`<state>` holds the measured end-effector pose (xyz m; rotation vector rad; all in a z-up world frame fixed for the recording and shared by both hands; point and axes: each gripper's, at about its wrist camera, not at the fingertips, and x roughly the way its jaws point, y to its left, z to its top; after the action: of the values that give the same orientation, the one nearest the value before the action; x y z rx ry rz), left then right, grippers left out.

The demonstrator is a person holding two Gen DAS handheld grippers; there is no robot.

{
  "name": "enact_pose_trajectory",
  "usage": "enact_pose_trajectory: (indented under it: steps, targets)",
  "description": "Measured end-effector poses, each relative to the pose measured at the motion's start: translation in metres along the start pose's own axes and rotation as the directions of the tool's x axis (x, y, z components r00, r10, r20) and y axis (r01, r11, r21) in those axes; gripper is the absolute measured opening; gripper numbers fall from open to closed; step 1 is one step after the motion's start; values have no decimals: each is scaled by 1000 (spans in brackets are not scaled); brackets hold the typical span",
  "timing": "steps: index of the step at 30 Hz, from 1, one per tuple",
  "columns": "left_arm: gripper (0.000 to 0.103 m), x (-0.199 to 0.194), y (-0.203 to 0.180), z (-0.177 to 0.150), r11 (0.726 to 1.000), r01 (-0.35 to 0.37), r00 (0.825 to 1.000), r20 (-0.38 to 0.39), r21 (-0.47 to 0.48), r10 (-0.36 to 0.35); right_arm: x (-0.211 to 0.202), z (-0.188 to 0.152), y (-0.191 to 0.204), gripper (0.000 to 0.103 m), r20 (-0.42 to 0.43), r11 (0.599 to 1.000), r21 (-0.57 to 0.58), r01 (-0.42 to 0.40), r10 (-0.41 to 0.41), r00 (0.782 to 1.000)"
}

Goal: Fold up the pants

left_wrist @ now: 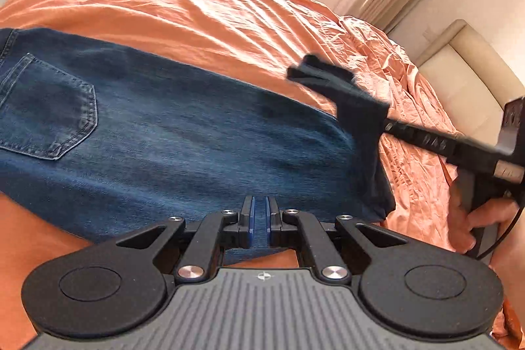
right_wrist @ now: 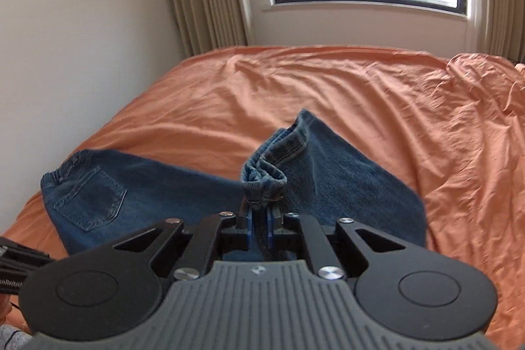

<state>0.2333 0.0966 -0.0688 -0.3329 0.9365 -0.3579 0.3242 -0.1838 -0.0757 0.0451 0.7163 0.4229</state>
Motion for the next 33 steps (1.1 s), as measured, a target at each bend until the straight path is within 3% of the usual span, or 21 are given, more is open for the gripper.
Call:
enact_pose_trajectory:
  steps: [4,6,8,11,13,16,20,25,32,33]
  targets:
    - [7,1,19,-1,1000,11,1000,-9,-23,-11,50,-52,27,2,-148,999,-37,-24,18,989]
    - [21,4,24,0,999,25,1000,-11,-37,-25,61,-67,31,3,-186,999,-46,-19,10,983]
    - [26,9,28,2,997,53,998,-13,-59,-54,70,-76,25,4,-215,999,-29,-26,19,976]
    - [36,20,31,8,993,79,997,-15,-88,-81,77,-71,12,17,-240,998,20,-66,69,968]
    - [41,29,32,14,987,103,994,-10,-120,-105,75,-67,8,32,-251,993,58,-99,110,962]
    - [47,46,32,25,977,132,991,-3,-166,-135,61,-55,0,42,-239,989,76,-125,139,961]
    - [48,76,30,42,969,134,991,8,-209,-136,42,-39,-25,52,-191,994,72,-84,96,977]
    - [50,119,34,58,955,130,991,11,-266,-132,25,-34,-81,52,-137,997,70,40,-31,990]
    - [51,165,48,69,938,123,991,-4,-323,-131,1,-49,-150,52,-71,978,177,108,-97,993]
    - [43,168,48,70,941,113,993,-7,-319,-121,0,-53,-157,52,-66,976,180,119,-108,992]
